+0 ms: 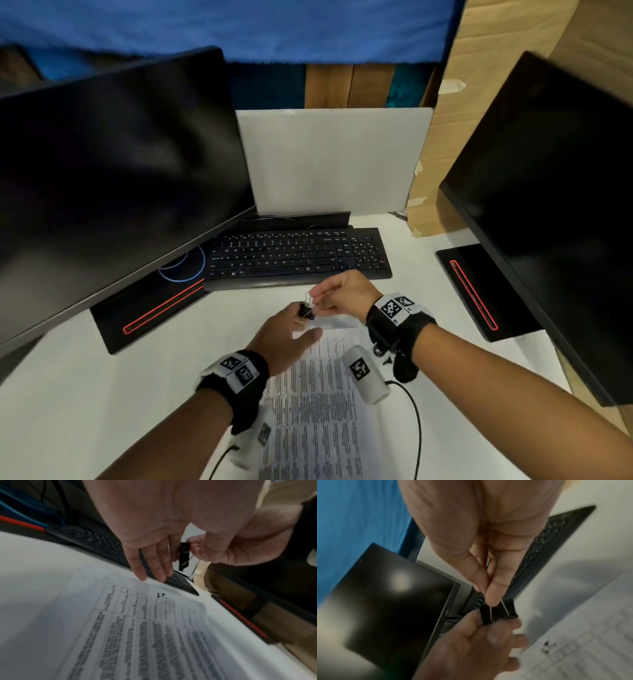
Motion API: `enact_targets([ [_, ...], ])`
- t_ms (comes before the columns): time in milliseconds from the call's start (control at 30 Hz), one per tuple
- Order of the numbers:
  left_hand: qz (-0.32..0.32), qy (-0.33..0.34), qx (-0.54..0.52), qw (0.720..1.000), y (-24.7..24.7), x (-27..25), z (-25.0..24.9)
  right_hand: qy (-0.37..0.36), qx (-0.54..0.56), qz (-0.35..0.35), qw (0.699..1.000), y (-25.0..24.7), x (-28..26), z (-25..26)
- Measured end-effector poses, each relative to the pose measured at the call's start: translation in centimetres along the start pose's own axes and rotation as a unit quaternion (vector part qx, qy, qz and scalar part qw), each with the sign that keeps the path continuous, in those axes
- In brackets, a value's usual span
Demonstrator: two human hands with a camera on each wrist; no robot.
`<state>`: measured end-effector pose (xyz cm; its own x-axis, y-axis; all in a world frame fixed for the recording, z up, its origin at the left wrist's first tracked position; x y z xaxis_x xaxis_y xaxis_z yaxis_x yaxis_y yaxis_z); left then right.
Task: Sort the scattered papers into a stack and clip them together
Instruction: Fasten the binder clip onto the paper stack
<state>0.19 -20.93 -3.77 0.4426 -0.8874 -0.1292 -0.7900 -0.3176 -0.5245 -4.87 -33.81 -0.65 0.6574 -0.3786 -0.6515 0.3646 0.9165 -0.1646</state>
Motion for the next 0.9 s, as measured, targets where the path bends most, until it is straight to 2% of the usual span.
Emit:
enact_targets([
  [100,-0.081,-0.007,-0.053,0.995,-1.7,-0.4,-0.1,0.006,0.081,0.022,0.996,1.4,0.0,0.2],
  [200,-0.093,0.007,-0.101,0.991,-2.4,-1.1,0.2,0.002,0.118,0.043,0.992,2.1,-0.4,0.3],
  [267,-0.094,0.018,-0.112,0.989,-2.6,-1.3,0.4,-0.006,0.099,0.053,0.994,2.4,-0.8,0.7],
  [333,-0.095,0.02,-0.128,0.987,-2.6,-1.4,0.7,-0.012,0.034,0.046,0.998,2.5,-1.2,1.2],
  [400,-0.093,0.019,-0.156,0.983,-2.7,-1.5,0.7,-0.054,-0.112,0.016,0.992,2.3,-1.5,2.3],
  [467,-0.077,0.025,-0.165,0.983,-2.8,-1.6,0.4,-0.106,-0.29,-0.004,0.951,2.2,-1.9,3.3],
  [533,-0.039,0.036,-0.152,0.987,-2.9,-1.7,-0.3,-0.107,-0.397,0.029,0.911,2.4,-2.0,3.2],
  [600,0.003,0.041,-0.135,0.99,-2.9,-1.8,-0.7,-0.082,-0.423,0.09,0.898,2.8,-2.3,2.5],
  [667,0.029,0.038,-0.114,0.992,-3.0,-1.8,-0.6,-0.082,-0.45,0.117,0.882,3.1,-2.6,2.5],
  [900,0.075,0.039,-0.076,0.994,-3.1,-1.2,-0.2,-0.125,-0.485,0.112,0.858,2.6,-2.7,3.2],
])
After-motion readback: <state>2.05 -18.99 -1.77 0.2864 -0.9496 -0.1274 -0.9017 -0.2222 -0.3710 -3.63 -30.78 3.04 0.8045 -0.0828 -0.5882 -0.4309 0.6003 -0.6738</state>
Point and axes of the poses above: each hand's wrist, its own x-axis towards the middle knuckle, its own y-axis out of the palm, z = x × y, the point moved 8 cm from there along x, towards the middle knuckle, and after that the axes turned 9 degrees about y, right-handed, at the moved point
